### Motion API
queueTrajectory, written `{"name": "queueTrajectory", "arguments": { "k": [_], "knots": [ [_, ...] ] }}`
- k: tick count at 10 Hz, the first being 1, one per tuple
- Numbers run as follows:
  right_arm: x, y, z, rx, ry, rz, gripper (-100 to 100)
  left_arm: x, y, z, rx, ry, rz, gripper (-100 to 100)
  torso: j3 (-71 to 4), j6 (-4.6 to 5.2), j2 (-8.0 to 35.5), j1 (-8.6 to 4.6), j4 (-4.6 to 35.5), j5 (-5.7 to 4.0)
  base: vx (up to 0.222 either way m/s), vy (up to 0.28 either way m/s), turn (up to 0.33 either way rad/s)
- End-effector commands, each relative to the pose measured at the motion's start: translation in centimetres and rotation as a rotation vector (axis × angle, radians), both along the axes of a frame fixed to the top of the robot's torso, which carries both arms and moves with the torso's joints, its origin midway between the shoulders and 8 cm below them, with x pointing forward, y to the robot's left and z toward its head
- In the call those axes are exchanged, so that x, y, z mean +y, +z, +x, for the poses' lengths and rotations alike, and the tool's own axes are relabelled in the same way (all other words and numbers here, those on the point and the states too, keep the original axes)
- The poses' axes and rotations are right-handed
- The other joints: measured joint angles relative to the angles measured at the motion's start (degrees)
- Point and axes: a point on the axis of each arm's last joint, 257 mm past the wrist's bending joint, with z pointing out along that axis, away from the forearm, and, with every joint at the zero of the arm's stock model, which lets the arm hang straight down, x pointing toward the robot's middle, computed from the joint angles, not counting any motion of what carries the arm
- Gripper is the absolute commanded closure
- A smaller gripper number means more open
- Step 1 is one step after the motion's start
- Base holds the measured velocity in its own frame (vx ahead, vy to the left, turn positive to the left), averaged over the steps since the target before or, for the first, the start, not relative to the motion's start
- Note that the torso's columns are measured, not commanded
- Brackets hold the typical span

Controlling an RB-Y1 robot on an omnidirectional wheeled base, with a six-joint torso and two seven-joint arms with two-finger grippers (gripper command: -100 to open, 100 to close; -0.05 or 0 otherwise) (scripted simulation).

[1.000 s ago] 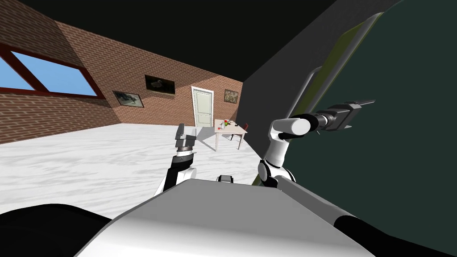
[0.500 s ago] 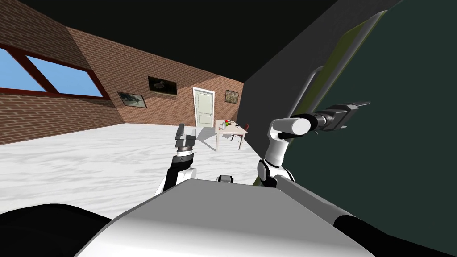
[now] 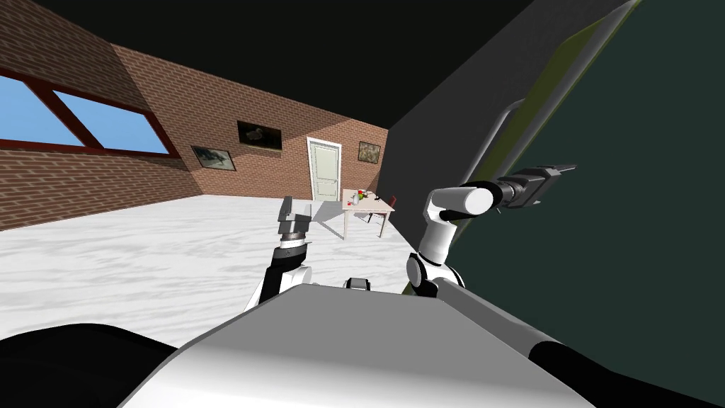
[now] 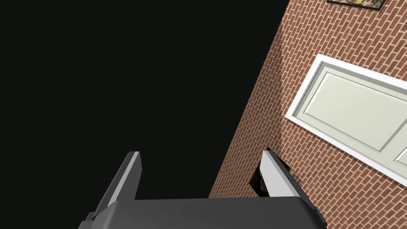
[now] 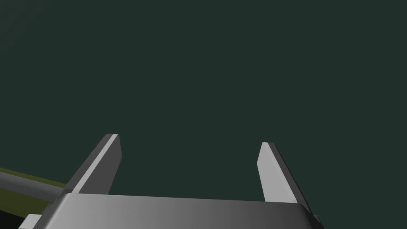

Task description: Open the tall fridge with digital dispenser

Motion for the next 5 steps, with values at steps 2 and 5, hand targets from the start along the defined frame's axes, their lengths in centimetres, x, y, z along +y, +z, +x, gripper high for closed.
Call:
{"name": "queueTrajectory", "arguments": {
  "k": [2,5],
  "knots": [
    [0.8,-1.8,2.4,0.016,0.066,0.053,-100,0.0,0.0,0.0,0.0,0.0,0.0,0,-0.1,-0.01,-0.2,-0.09,0.0,-0.01,0.006,-0.012,0.037],
    [1.3,-2.4,3.0,0.013,0.09,0.079,-100,0.0,0.0,0.0,0.0,0.0,0.0,0,0.1,0.11,0.1,-0.05,0.1,0.01,-0.004,-0.007,0.019]
  ]
}}
